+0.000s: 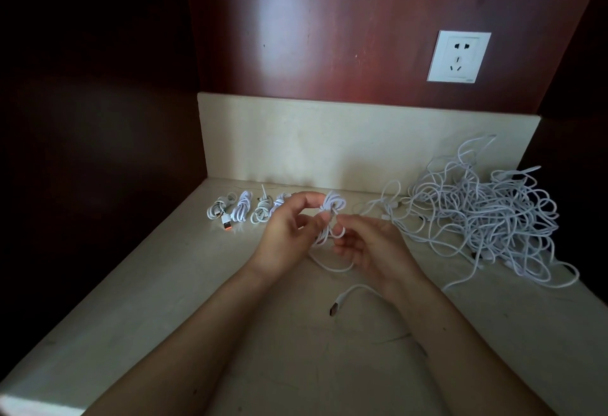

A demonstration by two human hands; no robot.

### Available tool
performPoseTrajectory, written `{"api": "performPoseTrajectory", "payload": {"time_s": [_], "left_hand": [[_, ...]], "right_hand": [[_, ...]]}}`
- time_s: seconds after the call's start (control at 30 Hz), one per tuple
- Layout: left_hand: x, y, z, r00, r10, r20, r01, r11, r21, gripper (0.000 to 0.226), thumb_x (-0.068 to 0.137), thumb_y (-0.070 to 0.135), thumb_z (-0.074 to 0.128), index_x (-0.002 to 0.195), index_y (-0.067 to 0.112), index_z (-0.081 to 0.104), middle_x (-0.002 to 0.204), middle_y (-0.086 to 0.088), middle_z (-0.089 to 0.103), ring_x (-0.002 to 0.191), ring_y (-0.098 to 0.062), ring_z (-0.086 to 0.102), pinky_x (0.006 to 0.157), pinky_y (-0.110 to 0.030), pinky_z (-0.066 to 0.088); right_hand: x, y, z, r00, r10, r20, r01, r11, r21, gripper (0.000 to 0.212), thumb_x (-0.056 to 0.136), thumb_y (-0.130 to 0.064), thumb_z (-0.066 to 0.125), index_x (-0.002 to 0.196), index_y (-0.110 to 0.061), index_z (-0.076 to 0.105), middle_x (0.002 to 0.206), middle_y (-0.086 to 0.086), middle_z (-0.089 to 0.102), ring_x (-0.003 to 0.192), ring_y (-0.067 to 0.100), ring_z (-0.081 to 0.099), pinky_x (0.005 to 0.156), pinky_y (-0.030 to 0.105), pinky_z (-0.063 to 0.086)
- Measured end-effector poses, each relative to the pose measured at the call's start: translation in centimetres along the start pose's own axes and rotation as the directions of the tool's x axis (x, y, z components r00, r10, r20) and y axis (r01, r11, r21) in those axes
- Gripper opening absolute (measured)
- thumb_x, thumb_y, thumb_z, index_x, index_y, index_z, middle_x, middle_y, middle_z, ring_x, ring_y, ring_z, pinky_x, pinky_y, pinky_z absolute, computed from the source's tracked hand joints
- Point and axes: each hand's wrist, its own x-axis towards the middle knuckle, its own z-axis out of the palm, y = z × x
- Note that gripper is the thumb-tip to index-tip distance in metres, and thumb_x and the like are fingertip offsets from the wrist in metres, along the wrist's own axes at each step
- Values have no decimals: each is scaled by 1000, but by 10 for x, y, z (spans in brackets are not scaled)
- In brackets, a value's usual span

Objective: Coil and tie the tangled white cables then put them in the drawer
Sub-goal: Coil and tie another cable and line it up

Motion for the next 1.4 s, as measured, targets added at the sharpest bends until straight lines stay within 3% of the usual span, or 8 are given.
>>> {"api": "performPoseTrajectory", "payload": {"time_s": [0.23, 0.43, 0.63, 0.9, 1.07, 1.13, 1.23, 1.4], "left_hand": [[0, -1, -6, 994, 54, 90, -58, 998, 37, 24, 93, 5, 60, 114, 16, 62, 103, 6, 67, 76, -11, 63, 69, -23, 51], [-1, -1, -4, 994, 54, 90, -59, 997, 55, 25, 92, 13, 60, 116, 18, 60, 108, -6, 65, 77, -20, 61, 68, -25, 50], [-4, 0, -6, 982, 80, 171, -102, 986, 129, 29, 95, 4, 57, 115, 26, 58, 106, 4, 64, 73, -16, 57, 65, -23, 48], [-4, 1, -11, 975, 44, 218, -78, 986, 150, 27, 94, 8, 59, 113, 28, 55, 106, 1, 62, 67, -19, 58, 58, -36, 45], [-4, 0, -8, 975, 26, 222, -58, 988, 141, 26, 95, 5, 59, 114, 23, 55, 107, -3, 62, 68, -18, 58, 59, -31, 46], [-4, -1, -8, 980, 13, 199, -44, 988, 148, 27, 95, 6, 59, 113, 25, 56, 108, -4, 61, 70, -17, 58, 59, -26, 46], [-1, -4, -11, 984, 11, 179, -36, 990, 137, 28, 95, 9, 59, 111, 32, 57, 107, -6, 62, 74, -19, 59, 62, -30, 48], [-1, 1, -11, 980, 28, 197, -53, 991, 121, 27, 94, 6, 59, 113, 25, 60, 106, -14, 61, 78, -19, 60, 68, -28, 51]], "right_hand": [[0, 0, -2, 997, -78, -1, 78, 993, -91, 19, 92, -17, 65, 75, -9, 70, 73, 7, 66, 61, 10, 59, 54, 22, 51], [-1, -2, -5, 993, -119, 3, 117, 974, -192, 21, 91, -16, 66, 72, -9, 71, 70, 6, 66, 58, 11, 59, 51, 22, 50], [0, 0, -7, 996, -92, -1, 87, 950, -301, 21, 93, -18, 65, 80, -4, 73, 70, 12, 62, 55, 14, 55, 50, 24, 48], [-1, -5, -10, 991, -95, -89, 71, 967, -245, 15, 83, -14, 76, 79, -1, 72, 59, 7, 64, 51, 12, 59, 50, 23, 53], [-2, -6, -11, 985, -107, -138, 89, 988, -129, 19, 75, 1, 80, 84, 0, 63, 66, 12, 69, 53, 15, 64, 53, 26, 56], [-2, -6, -10, 989, -90, -119, 81, 993, -81, 20, 74, 7, 78, 86, -1, 64, 69, 11, 70, 59, 16, 66, 56, 25, 57], [-2, -5, -9, 989, -78, -127, 76, 997, -16, 22, 76, 14, 71, 90, -2, 65, 72, 7, 71, 63, 16, 68, 61, 25, 59], [0, -6, -10, 996, -17, -92, 27, 994, 106, 23, 88, 6, 52, 104, -2, 66, 72, 10, 67, 68, 20, 68, 63, 29, 58]]}}
